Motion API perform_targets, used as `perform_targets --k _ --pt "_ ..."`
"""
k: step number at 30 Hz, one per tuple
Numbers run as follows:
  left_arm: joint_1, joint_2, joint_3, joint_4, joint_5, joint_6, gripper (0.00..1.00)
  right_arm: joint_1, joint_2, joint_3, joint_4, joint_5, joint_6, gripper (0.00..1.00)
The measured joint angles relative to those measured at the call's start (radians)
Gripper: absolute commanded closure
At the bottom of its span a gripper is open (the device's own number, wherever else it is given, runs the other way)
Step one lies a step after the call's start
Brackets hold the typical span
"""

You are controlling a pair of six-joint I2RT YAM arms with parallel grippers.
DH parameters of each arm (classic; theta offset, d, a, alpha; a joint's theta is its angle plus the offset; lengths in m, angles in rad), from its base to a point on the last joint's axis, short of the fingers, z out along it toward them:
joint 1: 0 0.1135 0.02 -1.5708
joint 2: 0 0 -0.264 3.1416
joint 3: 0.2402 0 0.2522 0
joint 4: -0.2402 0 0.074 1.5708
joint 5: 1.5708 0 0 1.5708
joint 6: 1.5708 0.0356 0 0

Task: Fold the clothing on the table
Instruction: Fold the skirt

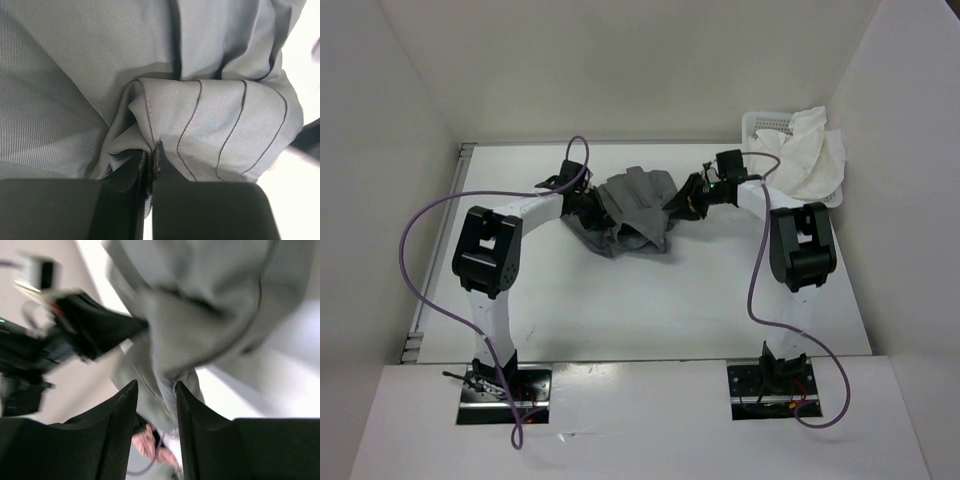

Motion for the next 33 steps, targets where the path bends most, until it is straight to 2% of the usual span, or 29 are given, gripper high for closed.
perform_targets --k 1,3,7,8,10,17,22,28,33 --pt "0.010 0.001 0.003 0.002 0.003 0.000 1.00 -0.008 0.029 0.053 0.013 -0.008 0.008 0.56" --pt "0.028 0.005 0.007 0.005 0.005 0.000 1.00 -0.018 0.091 0.155 0.049 -0.027 0.026 0.60" --pt "0.056 0.010 0.007 0.013 0.011 0.000 1.00 -0.023 0.166 0.289 0.101 -0.014 0.062 0.83" --pt "0.060 0.010 0.004 0.017 0.012 0.000 1.00 -0.022 0.167 0.301 0.092 0.004 0.060 0.93" --pt "0.062 0.010 -0.005 0.023 0.016 0.000 1.00 -0.020 0.163 0.314 0.063 0.056 0.042 0.97" --pt "0.063 0.010 -0.021 0.030 0.019 0.001 1.00 -0.010 0.108 0.142 -0.008 0.249 -0.025 1.00" --pt "0.063 0.009 -0.029 0.039 0.019 0.001 1.00 0.061 0.105 0.019 -0.060 0.371 -0.057 1.00" --pt "0.063 0.000 -0.061 0.060 0.025 0.001 1.00 0.149 0.074 -0.066 -0.005 0.375 -0.035 1.00" --pt "0.063 -0.012 -0.097 0.073 0.034 0.003 1.00 0.188 0.072 -0.127 0.146 0.335 0.048 1.00"
